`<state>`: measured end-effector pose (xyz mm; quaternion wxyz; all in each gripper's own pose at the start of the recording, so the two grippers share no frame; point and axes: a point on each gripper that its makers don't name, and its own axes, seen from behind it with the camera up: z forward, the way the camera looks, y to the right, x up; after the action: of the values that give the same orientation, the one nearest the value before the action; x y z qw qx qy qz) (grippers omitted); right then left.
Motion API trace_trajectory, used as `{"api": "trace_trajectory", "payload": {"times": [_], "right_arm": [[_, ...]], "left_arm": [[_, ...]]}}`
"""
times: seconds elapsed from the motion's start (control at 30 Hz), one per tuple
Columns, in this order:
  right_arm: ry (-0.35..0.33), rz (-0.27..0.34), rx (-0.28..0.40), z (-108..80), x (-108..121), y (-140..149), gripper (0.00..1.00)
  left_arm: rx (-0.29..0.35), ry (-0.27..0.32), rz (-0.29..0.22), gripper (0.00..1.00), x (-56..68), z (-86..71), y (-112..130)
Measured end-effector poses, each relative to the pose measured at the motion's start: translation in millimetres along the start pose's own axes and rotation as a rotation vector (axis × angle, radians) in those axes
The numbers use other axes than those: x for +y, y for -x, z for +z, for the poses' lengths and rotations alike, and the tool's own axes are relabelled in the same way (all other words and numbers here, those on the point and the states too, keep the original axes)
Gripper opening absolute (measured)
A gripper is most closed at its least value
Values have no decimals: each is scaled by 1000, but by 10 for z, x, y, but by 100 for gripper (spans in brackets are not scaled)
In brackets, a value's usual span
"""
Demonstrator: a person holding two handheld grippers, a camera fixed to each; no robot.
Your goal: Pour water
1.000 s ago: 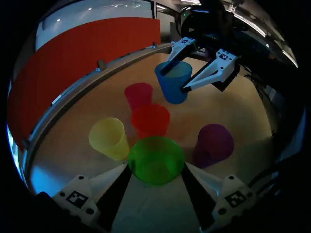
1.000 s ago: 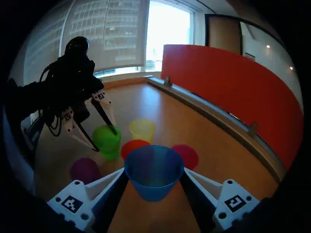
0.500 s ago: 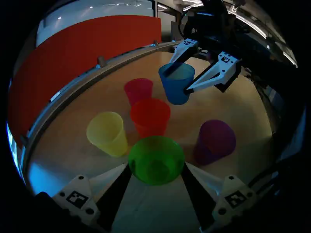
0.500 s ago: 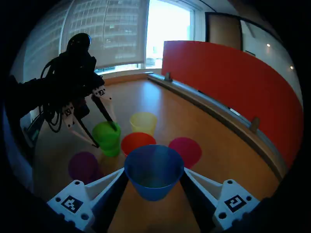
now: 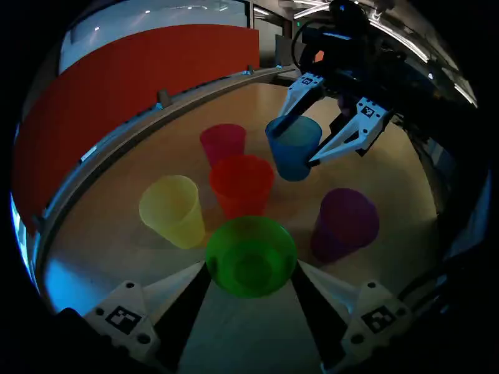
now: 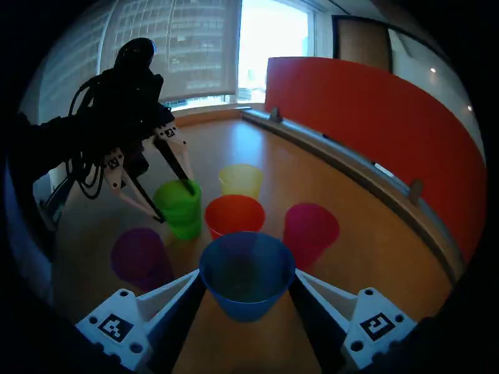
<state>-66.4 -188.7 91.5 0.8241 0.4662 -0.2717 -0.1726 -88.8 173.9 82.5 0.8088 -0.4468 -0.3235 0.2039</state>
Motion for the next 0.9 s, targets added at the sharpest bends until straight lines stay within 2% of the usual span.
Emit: {"api": "trace_trajectory", "payload": {"times": [0.27,0.5,0.9], "right_arm": [[-10,14,-22,76,-68,131,91],[-12,23,-38,120,-107,231,91],[-10,32,-42,109,-140,293,91]], "left_arm": [[-24,7,18,90,36,5,93],[-25,9,11,92,32,-29,88],[-45,-1,24,95,85,-94,196]]}}
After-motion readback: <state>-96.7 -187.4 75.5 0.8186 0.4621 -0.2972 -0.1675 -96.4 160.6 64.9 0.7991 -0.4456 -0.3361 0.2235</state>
